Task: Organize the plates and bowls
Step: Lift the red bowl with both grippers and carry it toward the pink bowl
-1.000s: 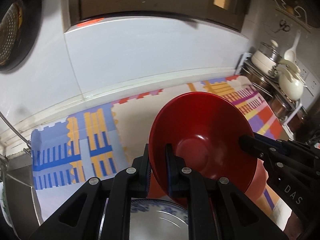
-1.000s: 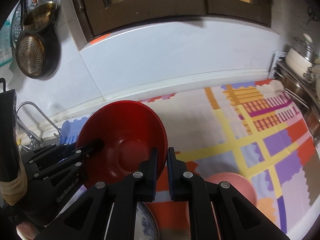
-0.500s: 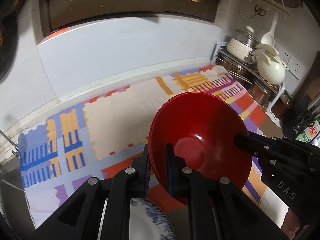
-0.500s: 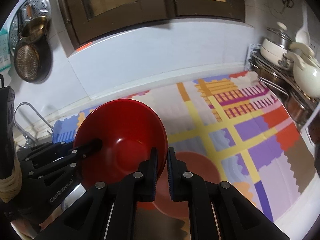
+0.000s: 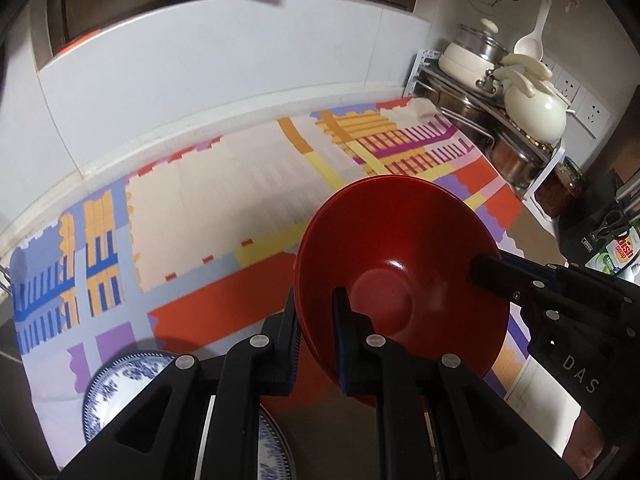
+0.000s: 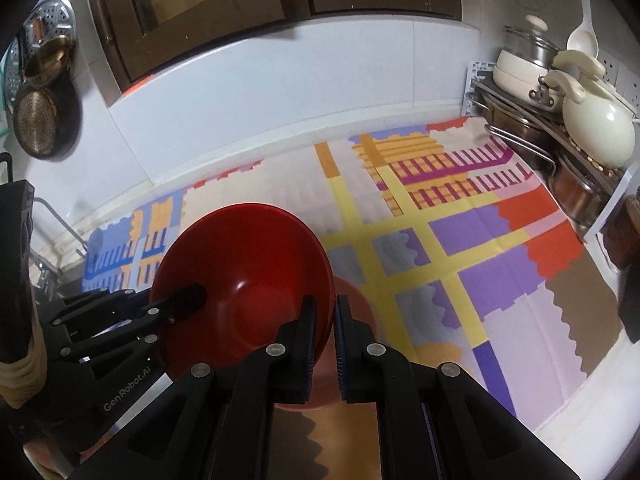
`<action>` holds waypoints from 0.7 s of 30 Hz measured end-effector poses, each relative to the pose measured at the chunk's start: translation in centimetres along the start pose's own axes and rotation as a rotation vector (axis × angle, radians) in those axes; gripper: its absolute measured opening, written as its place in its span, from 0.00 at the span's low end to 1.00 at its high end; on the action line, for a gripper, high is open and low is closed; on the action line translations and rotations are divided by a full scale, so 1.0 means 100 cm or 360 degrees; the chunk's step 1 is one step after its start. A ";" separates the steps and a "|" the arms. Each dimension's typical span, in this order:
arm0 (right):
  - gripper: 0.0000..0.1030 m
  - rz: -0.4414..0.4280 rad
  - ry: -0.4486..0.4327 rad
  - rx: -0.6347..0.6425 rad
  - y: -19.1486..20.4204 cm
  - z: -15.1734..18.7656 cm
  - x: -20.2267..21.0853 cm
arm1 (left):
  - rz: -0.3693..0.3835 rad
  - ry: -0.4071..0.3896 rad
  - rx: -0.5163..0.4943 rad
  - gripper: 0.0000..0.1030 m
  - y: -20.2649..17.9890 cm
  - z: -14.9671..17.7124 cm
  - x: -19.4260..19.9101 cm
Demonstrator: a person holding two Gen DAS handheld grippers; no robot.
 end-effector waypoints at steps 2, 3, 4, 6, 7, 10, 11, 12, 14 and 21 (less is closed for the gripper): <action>0.10 0.0001 0.0014 0.0008 -0.003 0.003 -0.003 | -0.0008 0.0015 0.0002 0.15 -0.004 0.002 -0.006; 0.10 0.0004 0.0026 0.0017 -0.005 0.004 -0.006 | -0.0012 0.0022 0.0006 0.15 -0.004 0.003 -0.008; 0.10 -0.0001 0.0040 0.0014 -0.008 0.005 -0.008 | -0.0017 0.0031 0.0009 0.15 -0.006 0.004 -0.011; 0.10 -0.0005 0.0058 0.0020 -0.011 0.007 -0.012 | -0.0026 0.0045 0.0013 0.15 -0.009 0.005 -0.017; 0.10 -0.0004 0.0067 0.0023 -0.013 0.007 -0.014 | -0.0033 0.0049 0.0017 0.15 -0.010 0.006 -0.019; 0.10 -0.0009 0.0092 0.0036 -0.017 0.010 -0.021 | -0.0055 0.0066 0.0024 0.15 -0.012 0.008 -0.026; 0.10 -0.0012 0.0100 0.0038 -0.018 0.011 -0.023 | -0.0058 0.0072 0.0028 0.15 -0.012 0.009 -0.029; 0.10 -0.0014 0.0110 0.0045 -0.019 0.012 -0.026 | -0.0060 0.0083 0.0034 0.15 -0.012 0.009 -0.031; 0.10 -0.0017 0.0137 0.0051 -0.021 0.014 -0.032 | -0.0065 0.0102 0.0043 0.15 -0.012 0.010 -0.036; 0.10 -0.0029 0.0187 0.0070 -0.026 0.018 -0.045 | -0.0104 0.0150 0.0036 0.15 -0.016 0.014 -0.051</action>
Point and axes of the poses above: each gripper's, at about its wrist camera, not at the fingertips, and x roughly against the way its jaws point, y to its left, z to its underside, the point moved 4 cm from there along -x, roughly the way its jaws point, and after that the axes turned 7 degrees about y, right-handed, at the moved point
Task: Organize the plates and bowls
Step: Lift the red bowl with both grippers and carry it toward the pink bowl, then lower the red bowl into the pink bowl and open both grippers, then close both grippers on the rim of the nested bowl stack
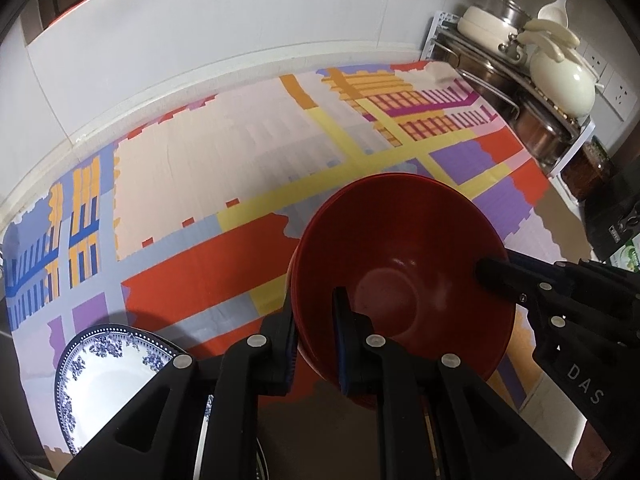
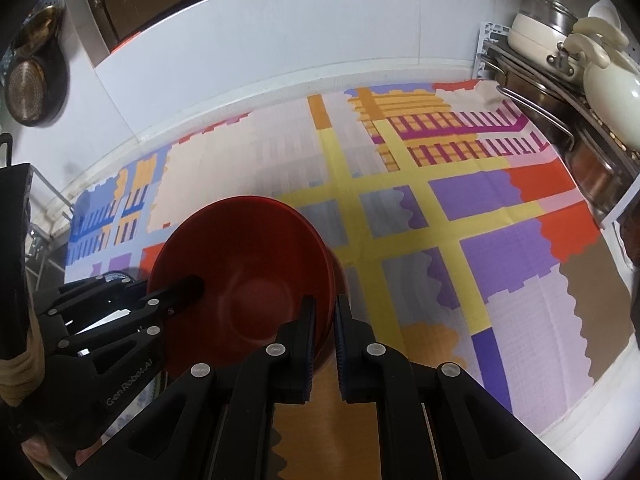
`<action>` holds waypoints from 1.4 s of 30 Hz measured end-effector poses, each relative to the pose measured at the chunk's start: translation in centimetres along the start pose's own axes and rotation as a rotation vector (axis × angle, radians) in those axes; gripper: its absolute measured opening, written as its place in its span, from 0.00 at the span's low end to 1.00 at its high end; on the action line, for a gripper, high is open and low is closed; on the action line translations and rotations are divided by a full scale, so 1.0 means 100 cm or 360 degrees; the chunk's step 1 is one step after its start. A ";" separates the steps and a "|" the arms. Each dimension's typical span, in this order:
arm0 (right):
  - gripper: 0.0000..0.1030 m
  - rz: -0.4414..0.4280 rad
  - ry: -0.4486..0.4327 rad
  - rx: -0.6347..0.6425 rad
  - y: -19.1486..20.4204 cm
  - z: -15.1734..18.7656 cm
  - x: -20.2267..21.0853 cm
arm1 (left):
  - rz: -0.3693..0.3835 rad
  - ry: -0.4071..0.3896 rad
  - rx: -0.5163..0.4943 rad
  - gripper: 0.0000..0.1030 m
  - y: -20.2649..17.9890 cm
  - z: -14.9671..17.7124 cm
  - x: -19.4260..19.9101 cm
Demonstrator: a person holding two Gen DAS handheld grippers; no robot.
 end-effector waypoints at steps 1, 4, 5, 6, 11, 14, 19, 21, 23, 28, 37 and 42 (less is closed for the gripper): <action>0.10 -0.0002 0.0007 0.0005 -0.001 0.000 -0.002 | -0.0007 0.0002 -0.0005 0.15 -0.001 0.000 -0.001; 0.10 -0.0005 0.0027 0.0007 -0.003 0.001 -0.006 | -0.0002 0.0014 -0.0005 0.18 -0.002 0.000 -0.003; 0.10 -0.0007 0.0033 0.0007 -0.003 0.001 -0.007 | 0.0002 0.0016 -0.0005 0.20 -0.003 0.000 -0.004; 0.10 -0.0013 0.0039 0.0004 -0.004 0.002 -0.008 | 0.0002 0.0015 -0.0008 0.20 -0.003 0.000 -0.004; 0.11 -0.0023 0.0053 0.0009 -0.008 0.003 -0.011 | 0.0014 0.0026 -0.0015 0.31 -0.007 0.000 -0.004; 0.11 -0.0030 0.0064 0.0020 -0.008 0.004 -0.013 | 0.0031 0.0035 -0.0035 0.38 -0.012 0.000 -0.003; 0.11 -0.0041 0.0074 0.0023 -0.010 0.007 -0.015 | 0.0046 0.0034 -0.0062 0.50 -0.019 0.001 0.001; 0.11 -0.0052 0.0081 0.0020 -0.013 0.008 -0.015 | -0.0023 -0.0006 -0.0072 0.57 -0.020 0.000 0.006; 0.25 -0.0073 0.0077 0.0019 -0.014 0.008 -0.014 | -0.0085 -0.0067 -0.0084 0.62 -0.019 -0.001 0.014; 0.30 -0.0061 0.0047 0.0025 -0.015 0.008 -0.008 | -0.0091 -0.0120 -0.0060 0.64 -0.012 -0.004 0.027; 0.30 -0.0063 -0.0037 0.0010 -0.015 0.002 0.007 | -0.0147 -0.0168 -0.0001 0.68 0.001 -0.005 0.038; 0.30 -0.0043 -0.0041 -0.0015 -0.017 -0.001 0.002 | -0.0205 -0.0141 0.0052 0.68 0.013 -0.003 0.030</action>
Point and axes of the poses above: each gripper's, at about its wrist camera, not at the fingertips, and x roughly against the way its jaws point, y to its left, z to its underside, the point moved 4 cm from there along -x, roughly the way its jaws point, and after that the axes turned 7 degrees about y, right-handed, at the moved point
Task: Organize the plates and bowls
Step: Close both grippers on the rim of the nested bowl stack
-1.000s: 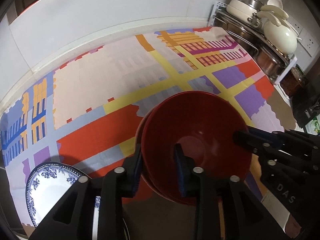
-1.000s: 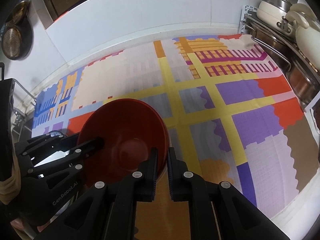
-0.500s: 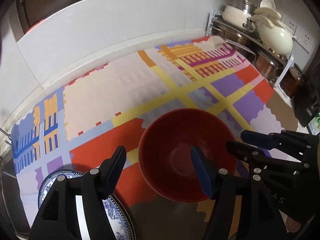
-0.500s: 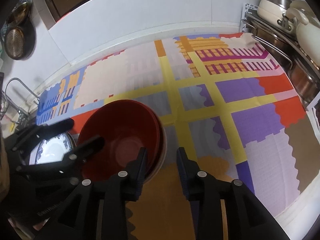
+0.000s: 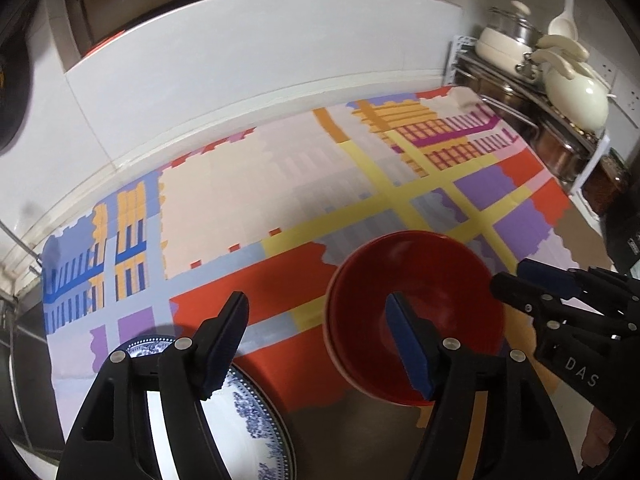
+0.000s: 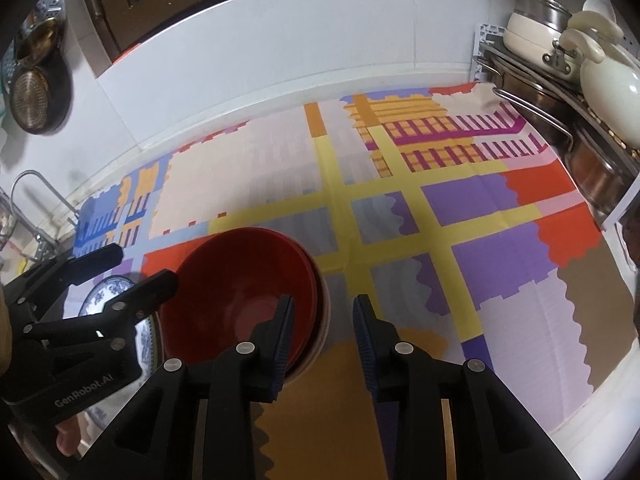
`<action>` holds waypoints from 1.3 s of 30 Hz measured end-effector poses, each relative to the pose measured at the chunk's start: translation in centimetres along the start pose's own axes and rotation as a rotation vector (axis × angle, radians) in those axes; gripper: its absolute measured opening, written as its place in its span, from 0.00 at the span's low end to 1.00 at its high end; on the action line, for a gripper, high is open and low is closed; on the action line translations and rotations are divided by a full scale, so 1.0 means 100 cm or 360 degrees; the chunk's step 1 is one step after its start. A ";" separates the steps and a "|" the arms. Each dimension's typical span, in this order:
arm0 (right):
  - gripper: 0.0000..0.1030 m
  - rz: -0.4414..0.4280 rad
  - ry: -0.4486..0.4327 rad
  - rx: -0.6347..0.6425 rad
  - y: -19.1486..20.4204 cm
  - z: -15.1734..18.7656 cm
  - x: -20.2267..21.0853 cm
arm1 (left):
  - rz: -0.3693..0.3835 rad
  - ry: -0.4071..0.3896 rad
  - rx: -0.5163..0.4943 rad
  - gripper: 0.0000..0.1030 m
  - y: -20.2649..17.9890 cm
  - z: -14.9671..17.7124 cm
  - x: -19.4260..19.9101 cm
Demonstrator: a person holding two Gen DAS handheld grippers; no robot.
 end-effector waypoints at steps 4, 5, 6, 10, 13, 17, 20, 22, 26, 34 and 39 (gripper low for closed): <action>0.30 0.0031 0.0024 -0.0008 -0.003 0.001 -0.010 | -0.0012 0.0051 0.0014 0.68 0.003 0.004 -0.011; 0.30 0.0033 0.0033 -0.0012 -0.003 0.001 -0.013 | -0.0012 0.0065 0.0016 0.68 0.003 0.006 -0.013; 0.30 0.0028 0.0034 -0.0014 -0.003 0.002 -0.013 | -0.0012 0.0081 0.0022 0.68 0.003 0.007 -0.016; 0.30 0.0024 0.0049 -0.0016 -0.003 0.001 -0.018 | 0.0045 0.0142 0.0042 0.68 0.003 0.008 -0.025; 0.30 0.0014 0.0084 -0.0027 -0.003 0.000 -0.023 | 0.0059 0.0174 0.0058 0.68 0.003 0.008 -0.033; 0.30 -0.0029 0.0143 -0.0058 -0.003 0.000 -0.032 | 0.0092 0.0247 0.0078 0.67 0.000 0.009 -0.047; 0.30 -0.0079 0.0183 -0.0090 -0.003 0.002 -0.039 | 0.0105 0.0283 0.0084 0.66 -0.003 0.011 -0.054; 0.30 -0.0092 0.0196 -0.0109 -0.004 0.003 -0.041 | 0.0118 0.0293 0.0092 0.63 -0.004 0.011 -0.056; 0.30 -0.0094 0.0230 -0.0101 -0.002 0.004 -0.043 | 0.0139 0.0325 0.0109 0.52 -0.006 0.010 -0.062; 0.28 -0.0129 0.0314 -0.0101 0.002 0.005 -0.051 | 0.0256 0.0425 0.0126 0.40 -0.015 0.016 -0.074; 0.27 -0.0115 0.0307 -0.0099 0.004 0.006 -0.050 | 0.0252 0.0400 0.0131 0.36 -0.018 0.015 -0.073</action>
Point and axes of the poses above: each gripper's, at about its wrist camera, not at the fingertips, and x roughly against the way its jaws point, y to its left, z to its underside, the point moved 4 cm from there along -x, roughly the way its jaws point, and after that the axes turned 7 degrees about y, right-handed, at the moved point
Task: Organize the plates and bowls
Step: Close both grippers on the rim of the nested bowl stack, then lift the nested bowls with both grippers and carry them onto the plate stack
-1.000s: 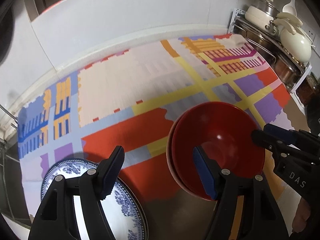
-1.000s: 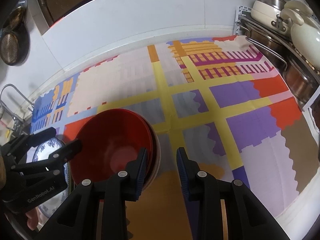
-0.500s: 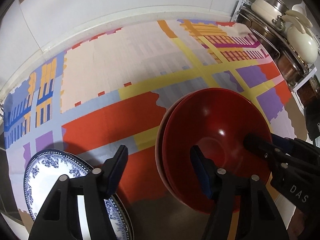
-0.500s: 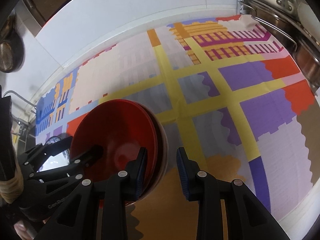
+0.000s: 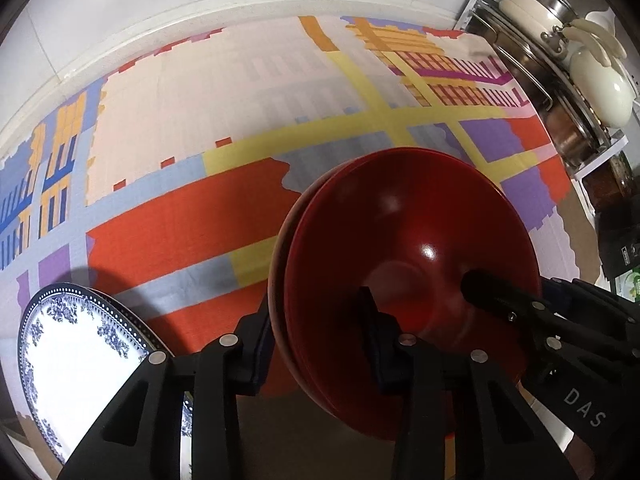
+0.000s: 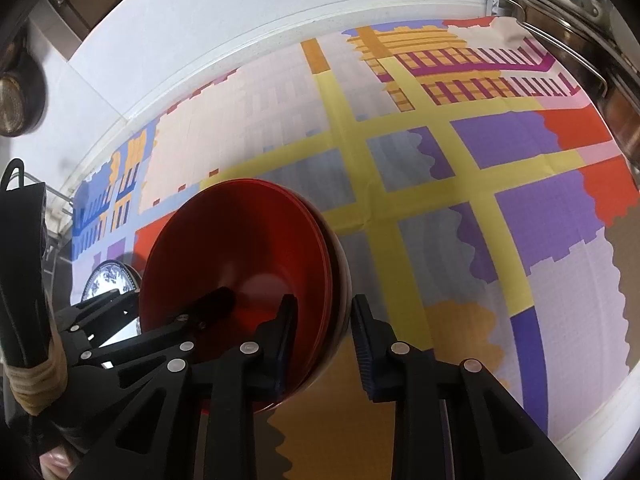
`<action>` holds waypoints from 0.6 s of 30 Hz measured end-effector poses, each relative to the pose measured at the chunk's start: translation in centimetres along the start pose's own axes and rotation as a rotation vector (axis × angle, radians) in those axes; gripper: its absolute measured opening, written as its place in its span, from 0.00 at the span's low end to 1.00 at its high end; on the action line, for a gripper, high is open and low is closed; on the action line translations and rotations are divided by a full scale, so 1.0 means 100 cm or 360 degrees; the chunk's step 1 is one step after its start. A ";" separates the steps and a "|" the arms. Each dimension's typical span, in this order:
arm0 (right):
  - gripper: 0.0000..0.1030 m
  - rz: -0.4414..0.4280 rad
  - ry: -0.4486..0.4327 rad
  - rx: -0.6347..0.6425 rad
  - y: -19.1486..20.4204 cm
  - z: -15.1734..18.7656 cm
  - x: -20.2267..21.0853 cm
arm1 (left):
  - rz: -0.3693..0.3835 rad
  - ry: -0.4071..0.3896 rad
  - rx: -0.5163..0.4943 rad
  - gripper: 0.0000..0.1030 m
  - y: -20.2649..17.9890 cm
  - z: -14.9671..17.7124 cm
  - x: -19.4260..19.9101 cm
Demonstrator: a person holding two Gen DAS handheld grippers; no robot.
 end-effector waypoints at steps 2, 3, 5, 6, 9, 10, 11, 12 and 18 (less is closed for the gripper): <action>0.25 0.0013 -0.0008 -0.0004 0.001 0.000 0.000 | 0.0010 -0.0009 0.0032 0.32 0.002 0.000 0.001; 0.25 0.0014 -0.0009 -0.0008 0.001 0.000 0.001 | 0.0022 -0.0010 0.0053 0.30 0.004 0.000 0.002; 0.24 0.0016 -0.0009 -0.0025 0.000 0.000 0.001 | 0.0030 -0.0009 0.0070 0.29 0.006 0.001 0.004; 0.24 0.0016 -0.0008 -0.0027 -0.001 0.001 0.001 | 0.0028 -0.0008 0.0075 0.29 0.006 0.002 0.004; 0.23 0.0009 -0.0008 -0.0041 -0.002 0.001 0.001 | 0.0016 -0.0016 0.0105 0.29 0.005 0.005 0.006; 0.22 0.0008 -0.0007 -0.0043 -0.002 0.001 0.002 | 0.0011 -0.0020 0.0112 0.29 0.005 0.005 0.007; 0.21 0.0007 -0.0007 -0.0046 -0.002 0.001 0.002 | 0.0002 -0.0027 0.0113 0.29 0.005 0.006 0.008; 0.21 0.0005 -0.0006 -0.0050 -0.002 0.001 0.002 | -0.0006 -0.0035 0.0119 0.29 0.006 0.006 0.010; 0.19 -0.0021 -0.0015 -0.0034 0.006 0.003 0.011 | -0.0031 -0.0076 0.0171 0.29 0.014 0.016 0.028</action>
Point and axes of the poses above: each gripper's, at about its wrist camera, not at the fingertips, and x roughly against the way its jaws point, y to its left, z to its underside, the point moved 4 cm from there along -x, roughly the way its jaws point, and after that the axes turned 7 degrees about y, right-handed, at the moved point
